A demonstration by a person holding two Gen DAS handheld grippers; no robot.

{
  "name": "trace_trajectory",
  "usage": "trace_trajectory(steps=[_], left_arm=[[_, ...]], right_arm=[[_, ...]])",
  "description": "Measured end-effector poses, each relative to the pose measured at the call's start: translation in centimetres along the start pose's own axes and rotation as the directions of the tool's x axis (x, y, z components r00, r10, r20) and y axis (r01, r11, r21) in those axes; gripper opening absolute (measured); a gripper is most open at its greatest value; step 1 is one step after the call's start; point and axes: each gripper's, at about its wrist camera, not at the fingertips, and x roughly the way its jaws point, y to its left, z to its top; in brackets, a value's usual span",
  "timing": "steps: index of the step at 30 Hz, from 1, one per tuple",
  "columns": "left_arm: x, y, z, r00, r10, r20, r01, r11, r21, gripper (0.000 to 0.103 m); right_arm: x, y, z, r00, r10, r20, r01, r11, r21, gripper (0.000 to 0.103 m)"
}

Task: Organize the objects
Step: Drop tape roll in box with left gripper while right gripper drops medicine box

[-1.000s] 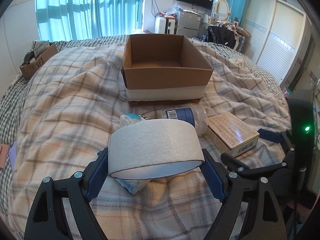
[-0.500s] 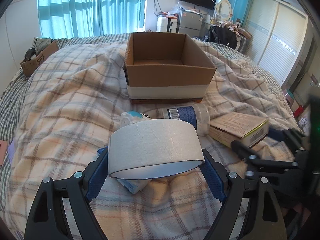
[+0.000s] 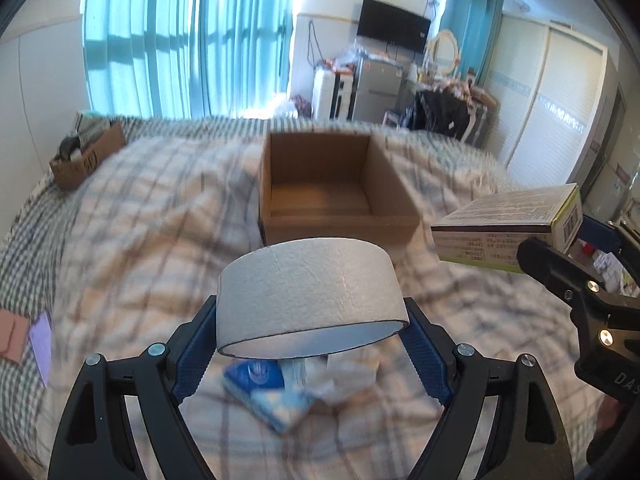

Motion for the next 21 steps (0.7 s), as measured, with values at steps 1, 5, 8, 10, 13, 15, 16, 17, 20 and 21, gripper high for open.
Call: trace_trajectory(steps=[1,5,8,10,13,15,16,17,20,21], left_arm=[[-0.1,0.0,0.9,1.0,-0.004,0.01,0.004,1.0,0.0,0.087],[0.0,0.1,4.8,0.999,0.023,0.045,-0.025,0.999,0.031,0.087],[0.8,0.2,7.7,0.998,0.03,0.059,-0.033,0.998,0.047,0.087],[1.5,0.4,9.7,0.996,0.046,0.071,-0.05,0.997,0.051,0.087],[3.2,0.7,12.5,0.994,0.06,0.086,-0.065,0.997,0.05,0.087],[5.1,1.0,14.1,0.995,0.058,0.082,-0.062,0.997,0.04,0.087],[5.9,1.1,14.5,0.996,0.056,0.075,-0.059,0.998,0.037,0.087],[7.0,1.1,15.0,0.997,0.051,0.065,-0.054,0.998,0.037,0.087],[10.1,1.2,15.5,0.998,0.041,0.042,-0.043,0.998,0.044,0.087],[11.0,1.2,15.5,0.999,0.039,0.035,-0.04,0.998,0.046,0.087]], right_arm=[[-0.4,0.0,0.7,1.0,-0.002,0.017,0.002,1.0,-0.006,0.074],[-0.9,-0.5,4.3,0.996,0.014,0.084,-0.012,1.0,-0.028,0.074],[-0.3,-1.0,7.3,0.993,0.016,0.12,-0.012,0.999,-0.033,0.074],[0.5,-1.5,9.3,0.99,0.019,0.138,-0.016,0.999,-0.03,0.074],[2.3,-2.0,12.0,0.988,0.028,0.155,-0.022,0.999,-0.037,0.074],[3.9,-2.3,13.5,0.988,0.033,0.152,-0.026,0.999,-0.046,0.074],[4.9,-2.4,14.2,0.988,0.036,0.148,-0.029,0.998,-0.048,0.074],[5.9,-2.5,14.7,0.989,0.039,0.142,-0.032,0.998,-0.049,0.074],[9.3,-3.0,15.5,0.992,0.041,0.12,-0.035,0.998,-0.051,0.074],[10.5,-3.1,15.7,0.993,0.044,0.11,-0.039,0.998,-0.05,0.074]])
